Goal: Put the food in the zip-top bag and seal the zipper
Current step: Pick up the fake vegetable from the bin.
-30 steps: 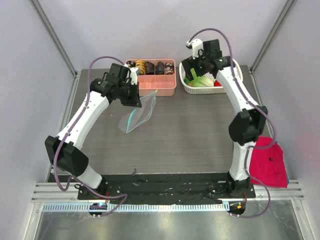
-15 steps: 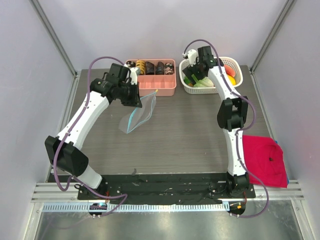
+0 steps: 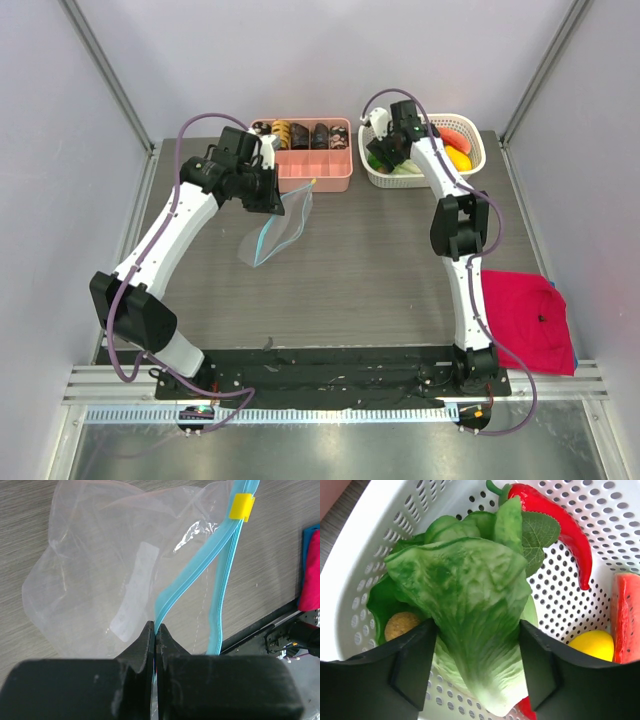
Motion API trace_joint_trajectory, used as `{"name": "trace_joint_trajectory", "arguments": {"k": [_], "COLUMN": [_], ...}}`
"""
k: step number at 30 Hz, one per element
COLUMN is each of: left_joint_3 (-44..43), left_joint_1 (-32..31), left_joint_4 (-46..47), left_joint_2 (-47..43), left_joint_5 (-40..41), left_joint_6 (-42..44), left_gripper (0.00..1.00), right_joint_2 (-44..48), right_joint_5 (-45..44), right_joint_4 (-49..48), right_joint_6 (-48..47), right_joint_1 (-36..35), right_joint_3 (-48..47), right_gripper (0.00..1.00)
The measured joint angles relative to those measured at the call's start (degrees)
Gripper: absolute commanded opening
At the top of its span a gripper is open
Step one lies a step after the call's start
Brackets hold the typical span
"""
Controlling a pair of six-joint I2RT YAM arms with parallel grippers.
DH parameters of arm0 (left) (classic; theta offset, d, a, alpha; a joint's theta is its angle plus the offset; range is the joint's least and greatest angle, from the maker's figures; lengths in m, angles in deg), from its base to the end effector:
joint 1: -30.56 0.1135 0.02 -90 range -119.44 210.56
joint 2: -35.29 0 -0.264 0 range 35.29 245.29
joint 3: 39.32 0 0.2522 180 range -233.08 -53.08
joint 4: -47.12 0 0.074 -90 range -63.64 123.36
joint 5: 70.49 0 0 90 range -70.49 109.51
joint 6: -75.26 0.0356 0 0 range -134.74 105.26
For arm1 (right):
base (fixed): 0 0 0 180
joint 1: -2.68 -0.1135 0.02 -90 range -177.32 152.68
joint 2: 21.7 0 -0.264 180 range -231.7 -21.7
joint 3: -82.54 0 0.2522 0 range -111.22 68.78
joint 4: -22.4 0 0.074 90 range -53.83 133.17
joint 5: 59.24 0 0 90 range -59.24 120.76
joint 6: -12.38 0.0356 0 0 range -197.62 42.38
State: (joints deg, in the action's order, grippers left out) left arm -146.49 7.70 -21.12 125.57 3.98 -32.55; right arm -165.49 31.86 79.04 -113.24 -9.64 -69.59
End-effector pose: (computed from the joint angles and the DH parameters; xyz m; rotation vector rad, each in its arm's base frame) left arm 0.3006 -0.1371 0.3662 0.2322 2.5208 -0.6315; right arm 0.5425 0.1192 0.2242 -0.9913 2.2078 -0.1634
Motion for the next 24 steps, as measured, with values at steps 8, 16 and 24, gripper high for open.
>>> {"name": "trace_joint_trajectory", "arguments": {"k": [8,16,24], "left_joint_3": [0.0,-0.7,-1.4], "left_joint_1": [0.0,0.0,0.2], "left_joint_4": [0.0,-0.1,-0.1], "left_joint_2": [0.0,0.0,0.0], "left_joint_5": [-0.2,-0.9,-1.8], "left_joint_6": [0.0,0.0,-0.2], "left_gripper": [0.00,0.00,0.00], "right_joint_2": [0.7,3.8,11.1], "right_joint_5": [-0.5,-0.6,0.0], "right_joint_4": [-2.3,-6.8,-14.5], "right_joint_6": [1.0,5.6,10.9], "right_joint_1": [0.2,1.8,4.7], "right_joint_3": [2.1,4.8,9.5], "right_gripper": [0.13,0.01,0.01]}}
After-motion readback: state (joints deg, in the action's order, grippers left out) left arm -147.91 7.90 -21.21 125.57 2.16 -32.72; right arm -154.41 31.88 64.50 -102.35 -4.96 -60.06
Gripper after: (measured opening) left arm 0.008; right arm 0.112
